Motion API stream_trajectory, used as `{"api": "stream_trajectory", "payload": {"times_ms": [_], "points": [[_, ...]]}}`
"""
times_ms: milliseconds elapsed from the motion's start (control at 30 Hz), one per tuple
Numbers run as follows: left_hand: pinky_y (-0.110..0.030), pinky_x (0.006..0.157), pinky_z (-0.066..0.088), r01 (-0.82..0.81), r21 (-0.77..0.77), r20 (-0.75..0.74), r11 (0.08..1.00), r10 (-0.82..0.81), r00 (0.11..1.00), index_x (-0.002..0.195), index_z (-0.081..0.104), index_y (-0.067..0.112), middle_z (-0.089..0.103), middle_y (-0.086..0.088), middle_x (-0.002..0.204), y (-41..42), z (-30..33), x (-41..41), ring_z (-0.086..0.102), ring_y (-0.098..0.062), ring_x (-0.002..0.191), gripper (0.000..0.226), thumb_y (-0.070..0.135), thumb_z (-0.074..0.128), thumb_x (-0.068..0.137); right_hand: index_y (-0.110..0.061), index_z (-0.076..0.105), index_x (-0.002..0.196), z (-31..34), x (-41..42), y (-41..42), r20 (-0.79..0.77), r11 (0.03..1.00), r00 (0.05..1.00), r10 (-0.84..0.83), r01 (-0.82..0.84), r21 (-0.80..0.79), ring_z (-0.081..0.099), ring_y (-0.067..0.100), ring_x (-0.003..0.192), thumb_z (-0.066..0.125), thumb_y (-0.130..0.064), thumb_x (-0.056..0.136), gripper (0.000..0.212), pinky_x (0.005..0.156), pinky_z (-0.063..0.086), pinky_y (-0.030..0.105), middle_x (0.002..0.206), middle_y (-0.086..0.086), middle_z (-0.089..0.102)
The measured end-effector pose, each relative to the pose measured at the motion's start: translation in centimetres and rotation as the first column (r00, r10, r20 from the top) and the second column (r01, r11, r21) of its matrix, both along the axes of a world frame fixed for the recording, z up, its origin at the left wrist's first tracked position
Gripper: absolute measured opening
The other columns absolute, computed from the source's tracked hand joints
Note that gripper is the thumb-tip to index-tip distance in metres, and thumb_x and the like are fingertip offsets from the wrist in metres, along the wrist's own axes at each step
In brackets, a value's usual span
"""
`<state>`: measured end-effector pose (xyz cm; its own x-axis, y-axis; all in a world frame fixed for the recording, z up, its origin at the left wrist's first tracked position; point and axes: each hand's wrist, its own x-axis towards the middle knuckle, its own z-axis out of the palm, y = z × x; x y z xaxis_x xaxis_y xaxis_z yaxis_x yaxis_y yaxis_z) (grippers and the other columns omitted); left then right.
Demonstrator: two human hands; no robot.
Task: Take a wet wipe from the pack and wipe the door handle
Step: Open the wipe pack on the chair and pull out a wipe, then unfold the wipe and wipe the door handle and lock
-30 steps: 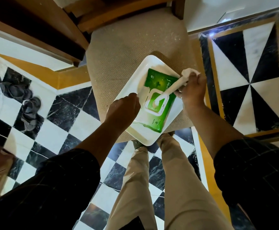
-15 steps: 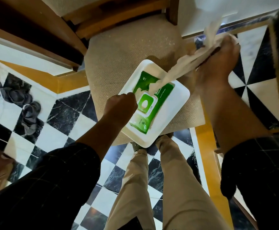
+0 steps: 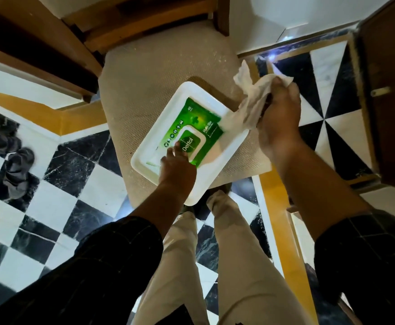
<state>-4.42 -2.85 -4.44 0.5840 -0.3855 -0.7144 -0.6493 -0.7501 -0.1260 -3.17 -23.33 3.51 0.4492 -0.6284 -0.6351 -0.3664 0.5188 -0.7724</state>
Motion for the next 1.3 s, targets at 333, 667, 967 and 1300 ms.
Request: {"api": "stream_trajectory", "payload": {"times_ms": [333, 667, 967, 1300], "points": [[-0.045, 0.114, 0.029, -0.388, -0.248, -0.349, 0.888, 0.292, 0.89, 0.141, 0.046, 0.018, 0.038, -0.014, 0.154, -1.3, 7.0, 2.2, 0.034, -0.034, 0.141, 0.059, 0.054, 0.049, 0.094, -0.026, 0.065, 0.089, 12.0, -3.6, -1.8, 0.185, 0.988, 0.982, 0.043, -0.014, -0.155, 0.068, 0.017, 0.095, 0.052, -0.027, 0.094, 0.015, 0.086, 0.055, 0.04, 0.091, -0.004, 0.071], [-0.039, 0.082, 0.054, -0.798, -0.585, -0.808, 0.145, -0.017, 0.589, 0.081, 0.074, 0.026, 0.072, -0.001, 0.084, -10.6, 31.2, 2.3, 0.066, -0.018, 0.08, 0.028, 0.051, 0.075, 0.07, -0.012, 0.066, 0.087, 27.0, -8.6, 0.0, 0.291, 0.96, 0.956, 0.033, 0.051, -0.277, 0.067, 0.018, 0.071, 0.047, -0.02, 0.085, 0.02, 0.064, 0.053, 0.034, 0.078, 0.004, 0.068], [-0.023, 0.052, 0.044, -0.598, -0.801, -0.594, 0.013, -0.142, 0.792, 0.067, 0.065, 0.025, 0.065, 0.017, 0.055, -17.1, 42.7, -0.4, 0.056, 0.002, 0.051, 0.023, 0.026, 0.063, 0.09, -0.028, 0.069, 0.1, 35.4, -14.5, -2.8, 0.491, 0.894, 0.868, -0.079, 0.279, -0.35, 0.068, 0.043, 0.096, 0.043, -0.055, 0.093, 0.038, 0.084, 0.053, 0.058, 0.104, 0.016, 0.074], [-0.04, 0.07, 0.052, -0.586, -0.795, -0.567, -0.155, -0.151, 0.81, 0.079, 0.063, 0.014, 0.07, -0.013, 0.081, -29.2, 46.6, -4.7, 0.064, -0.026, 0.076, 0.021, 0.025, 0.056, 0.095, -0.007, 0.066, 0.09, 38.5, -19.8, -11.1, 0.474, 0.694, 0.805, -0.358, 0.569, -0.442, 0.06, 0.025, 0.072, 0.049, -0.02, 0.099, 0.023, 0.065, 0.048, 0.038, 0.077, 0.01, 0.066]]}}
